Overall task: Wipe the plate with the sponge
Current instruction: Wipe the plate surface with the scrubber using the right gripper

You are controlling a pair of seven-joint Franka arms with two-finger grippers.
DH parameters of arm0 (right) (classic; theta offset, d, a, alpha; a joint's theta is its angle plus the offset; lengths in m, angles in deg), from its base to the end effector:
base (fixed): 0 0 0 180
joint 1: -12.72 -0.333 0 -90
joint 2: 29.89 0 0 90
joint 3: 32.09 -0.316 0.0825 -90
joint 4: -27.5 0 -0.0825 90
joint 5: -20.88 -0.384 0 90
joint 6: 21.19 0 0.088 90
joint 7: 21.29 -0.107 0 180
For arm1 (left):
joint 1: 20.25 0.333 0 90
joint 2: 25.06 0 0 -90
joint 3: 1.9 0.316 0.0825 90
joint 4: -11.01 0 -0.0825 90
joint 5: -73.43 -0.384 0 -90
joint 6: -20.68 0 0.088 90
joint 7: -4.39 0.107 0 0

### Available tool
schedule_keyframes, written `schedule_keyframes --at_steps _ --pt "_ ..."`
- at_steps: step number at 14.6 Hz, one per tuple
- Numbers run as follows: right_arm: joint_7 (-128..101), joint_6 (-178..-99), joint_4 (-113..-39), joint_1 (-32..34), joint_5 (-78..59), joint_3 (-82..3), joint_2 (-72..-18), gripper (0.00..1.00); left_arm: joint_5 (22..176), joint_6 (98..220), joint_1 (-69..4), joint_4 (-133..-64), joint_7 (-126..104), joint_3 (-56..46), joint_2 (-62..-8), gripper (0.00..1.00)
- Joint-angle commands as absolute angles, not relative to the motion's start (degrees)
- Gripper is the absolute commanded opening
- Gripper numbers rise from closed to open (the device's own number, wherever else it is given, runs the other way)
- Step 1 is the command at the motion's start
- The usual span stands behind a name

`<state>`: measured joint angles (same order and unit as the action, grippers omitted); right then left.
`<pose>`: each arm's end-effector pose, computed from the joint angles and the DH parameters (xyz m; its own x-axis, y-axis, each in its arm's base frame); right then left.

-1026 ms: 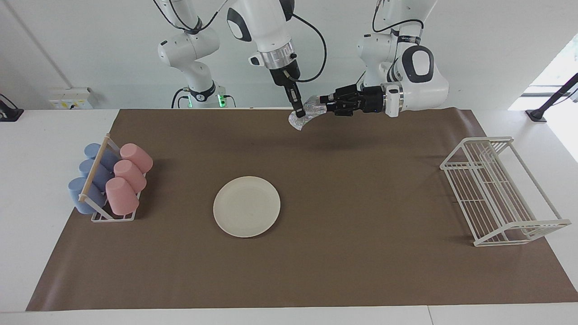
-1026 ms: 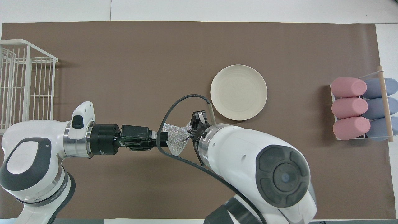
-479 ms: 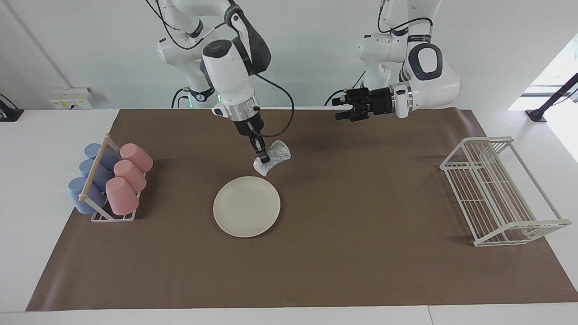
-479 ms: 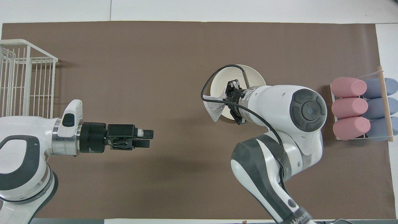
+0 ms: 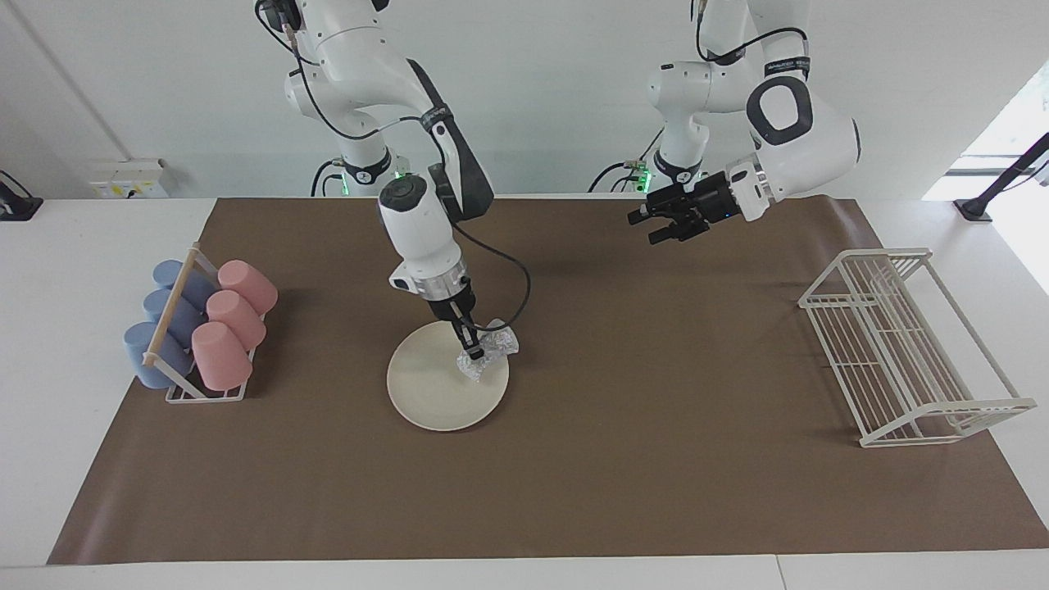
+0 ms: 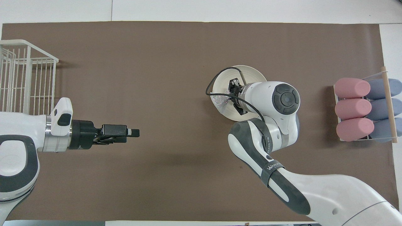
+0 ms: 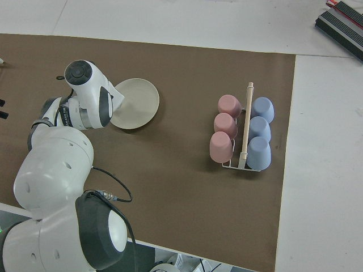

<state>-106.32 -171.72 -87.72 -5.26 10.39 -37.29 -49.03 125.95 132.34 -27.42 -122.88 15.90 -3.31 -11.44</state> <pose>0.5799 0.2407 0.3171 0.3442 -0.9290 -0.1360 -0.9135 -0.2978 -0.2773 0.4501 -0.1220 0.4406 0.9911 0.0194 -0.1313 0.1091 -0.6827 0.7225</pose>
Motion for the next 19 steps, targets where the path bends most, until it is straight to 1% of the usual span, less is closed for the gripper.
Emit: schedule_keyframes --at_steps 1,4,6,7,9,12,16,17,19 --pt "-102.85 -172.54 -87.37 -3.45 9.36 -37.98 -50.80 0.00 117.14 135.29 -26.23 -122.23 13.36 -3.66 -12.05 1.00" --pt "-96.82 -172.63 -88.60 -1.44 9.36 -37.90 -50.72 0.00 109.58 136.08 -24.64 -122.15 13.00 -3.66 -12.14 1.00" --pt "-87.42 -172.45 -88.87 2.33 9.36 -37.89 -50.72 0.00 104.57 136.61 -24.47 -122.15 11.34 -3.66 -12.32 1.00" --pt "-84.42 -172.45 -88.96 3.65 9.36 -37.89 -50.80 0.00 103.41 137.31 -24.46 -121.71 10.20 -3.66 -12.84 1.00" --pt "-82.72 -172.45 -88.96 4.19 9.36 -37.89 -50.81 0.00 102.26 137.49 -24.46 -120.92 8.61 -3.66 -13.28 1.00" --pt "-84.03 -172.28 -89.04 3.23 9.28 -38.07 -50.72 0.00 100.16 138.10 -24.03 -120.65 8.17 -3.57 -13.37 1.00" --pt "-98.67 -172.89 -89.40 -4.48 9.28 -38.07 -50.98 0.00 97.95 138.54 -23.94 -119.42 7.99 -3.66 -13.28 1.00" --pt "-100.63 -173.50 -89.40 -5.55 9.28 -37.98 -51.07 0.00 97.95 138.55 -23.85 -118.90 7.99 -3.66 -13.37 1.00" --pt "-100.66 -174.91 -89.75 -5.39 9.28 -37.98 -51.07 0.00 97.95 138.55 -23.76 -118.54 7.99 -3.66 -13.37 1.00"
